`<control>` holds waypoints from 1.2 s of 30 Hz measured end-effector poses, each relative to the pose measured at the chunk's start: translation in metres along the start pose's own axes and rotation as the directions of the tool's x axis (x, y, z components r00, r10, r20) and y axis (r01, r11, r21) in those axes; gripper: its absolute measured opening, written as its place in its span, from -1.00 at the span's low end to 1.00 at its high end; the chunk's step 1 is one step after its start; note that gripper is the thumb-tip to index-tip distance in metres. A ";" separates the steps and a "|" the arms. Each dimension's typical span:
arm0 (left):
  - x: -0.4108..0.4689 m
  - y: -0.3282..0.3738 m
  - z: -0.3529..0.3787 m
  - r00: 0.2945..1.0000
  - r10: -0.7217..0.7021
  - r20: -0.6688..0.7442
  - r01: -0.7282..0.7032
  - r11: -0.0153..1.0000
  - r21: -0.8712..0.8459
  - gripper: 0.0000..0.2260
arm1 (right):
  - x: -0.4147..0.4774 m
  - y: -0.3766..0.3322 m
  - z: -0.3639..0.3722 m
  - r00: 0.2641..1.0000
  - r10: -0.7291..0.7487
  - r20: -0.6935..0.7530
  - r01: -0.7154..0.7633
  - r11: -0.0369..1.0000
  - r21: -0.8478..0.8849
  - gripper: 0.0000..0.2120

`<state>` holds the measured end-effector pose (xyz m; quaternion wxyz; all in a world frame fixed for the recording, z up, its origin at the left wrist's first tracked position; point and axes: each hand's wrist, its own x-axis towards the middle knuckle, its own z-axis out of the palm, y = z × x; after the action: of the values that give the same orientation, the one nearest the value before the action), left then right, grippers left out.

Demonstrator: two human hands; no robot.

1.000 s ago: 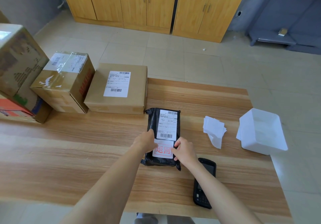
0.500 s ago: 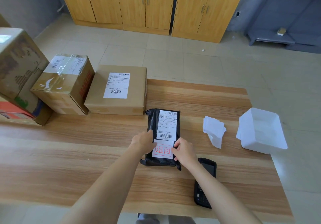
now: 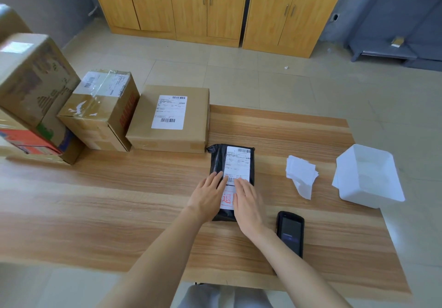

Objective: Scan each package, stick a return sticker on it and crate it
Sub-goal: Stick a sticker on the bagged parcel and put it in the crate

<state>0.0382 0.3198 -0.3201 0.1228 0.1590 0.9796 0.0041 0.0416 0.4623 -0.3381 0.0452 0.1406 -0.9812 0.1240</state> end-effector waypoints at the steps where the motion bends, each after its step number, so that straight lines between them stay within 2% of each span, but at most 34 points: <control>1: -0.002 0.001 0.002 1.000 0.008 0.018 -0.008 1.000 0.012 -0.41 | -0.003 -0.001 0.002 1.000 -0.007 0.002 0.007 1.000 -0.017 -0.49; 6: -0.009 0.005 0.008 0.999 0.018 0.042 -0.019 1.000 0.022 -0.45 | -0.014 -0.009 0.011 0.999 -0.048 0.002 0.048 0.998 -0.042 -0.37; 7: -0.010 0.007 0.010 0.999 0.024 0.037 -0.024 1.000 0.020 -0.45 | -0.016 -0.011 0.013 0.998 -0.057 0.001 0.057 0.997 -0.049 -0.38; 10: -0.014 0.012 0.015 0.999 0.031 0.015 -0.032 0.999 0.020 -0.47 | -0.021 -0.016 0.014 0.998 -0.055 0.009 0.056 0.995 -0.086 -0.58; 12: -0.016 0.014 0.019 1.000 0.024 0.008 -0.024 1.000 0.009 -0.48 | -0.023 -0.018 0.017 0.994 -0.011 0.110 0.021 0.996 -0.089 -0.50; 14: -0.019 0.015 0.024 1.000 0.014 0.013 -0.014 1.000 0.013 -0.49 | -0.026 -0.018 0.022 0.988 0.009 0.152 0.005 0.996 -0.093 -0.49; 25: -0.021 0.006 0.031 0.999 -0.010 0.044 0.009 1.000 0.024 -0.53 | -0.036 0.003 0.027 0.986 0.069 0.153 -0.056 0.995 -0.086 -0.53; 32: -0.027 -0.005 0.033 0.996 -0.046 0.078 0.044 0.999 0.018 -0.51 | -0.046 0.019 0.024 0.986 0.084 0.144 -0.062 0.986 -0.152 -0.55; 34: -0.028 -0.006 0.031 0.996 -0.045 0.075 0.045 0.999 0.000 -0.51 | -0.045 0.018 0.021 0.979 0.094 0.182 -0.062 0.983 -0.175 -0.42; 36: -0.026 -0.007 0.028 0.996 -0.054 0.071 0.058 0.997 -0.055 -0.50 | -0.043 0.017 0.018 0.971 0.052 0.234 -0.026 0.994 -0.109 -0.25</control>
<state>0.0670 0.3038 -0.3413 0.1616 0.1278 0.9783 0.0232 0.0770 0.4852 -0.3653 -0.0672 0.1325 -0.9874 0.0553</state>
